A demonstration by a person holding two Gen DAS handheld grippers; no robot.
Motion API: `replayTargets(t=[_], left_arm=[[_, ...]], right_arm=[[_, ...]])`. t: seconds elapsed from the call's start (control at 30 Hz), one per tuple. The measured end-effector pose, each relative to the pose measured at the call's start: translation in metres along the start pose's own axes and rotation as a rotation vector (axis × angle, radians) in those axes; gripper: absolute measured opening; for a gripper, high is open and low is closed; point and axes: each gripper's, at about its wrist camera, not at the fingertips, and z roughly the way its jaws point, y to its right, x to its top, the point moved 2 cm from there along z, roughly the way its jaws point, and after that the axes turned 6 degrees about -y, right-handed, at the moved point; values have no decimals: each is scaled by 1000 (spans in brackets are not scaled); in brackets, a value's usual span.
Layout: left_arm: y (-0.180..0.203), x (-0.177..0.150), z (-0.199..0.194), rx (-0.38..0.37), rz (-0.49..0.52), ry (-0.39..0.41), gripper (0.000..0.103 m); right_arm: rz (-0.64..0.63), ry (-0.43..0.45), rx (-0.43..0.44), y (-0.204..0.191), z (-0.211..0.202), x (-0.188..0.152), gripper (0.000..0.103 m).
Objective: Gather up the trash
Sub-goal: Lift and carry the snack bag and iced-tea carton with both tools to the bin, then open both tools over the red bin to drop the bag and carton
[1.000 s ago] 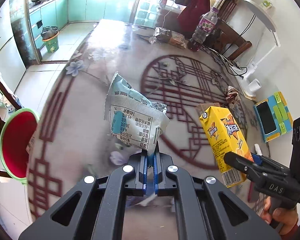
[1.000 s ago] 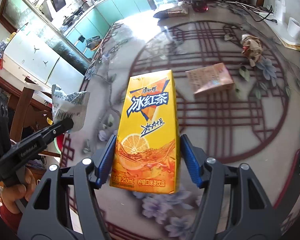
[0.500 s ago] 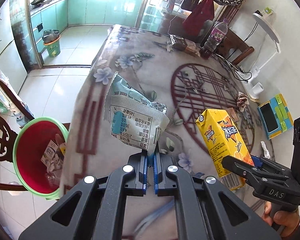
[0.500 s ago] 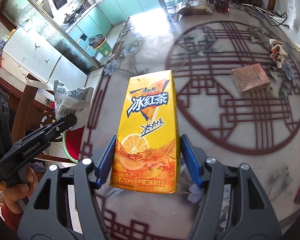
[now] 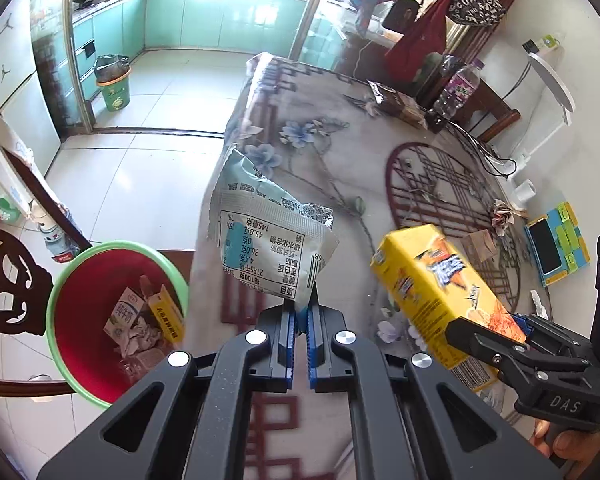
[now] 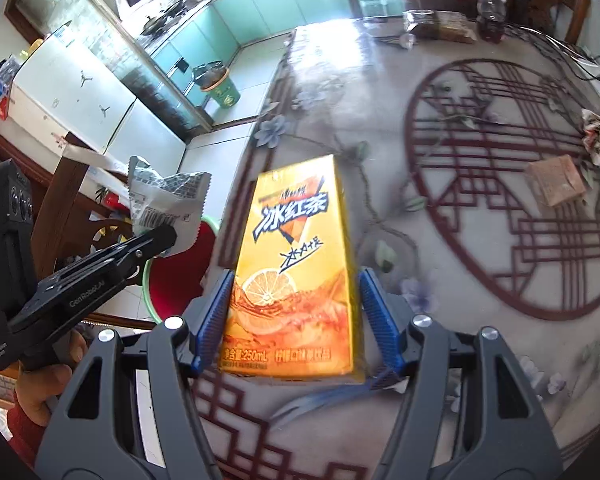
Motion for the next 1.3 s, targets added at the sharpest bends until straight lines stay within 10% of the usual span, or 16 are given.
replayTargets(t=[0.93,1.13,1.3], left_arm=[[-195,-28,-6,241,-238,-55,2],[-196,-21,-7,253,-246,-22,38],[-190,-16,-13,245,-236,-9,36]], right_arm=[[-351,-189,72,-186,117,20,62],[-369,-174,63,-192,114,24,72],[-366,-150,48,-186,104,25,73]])
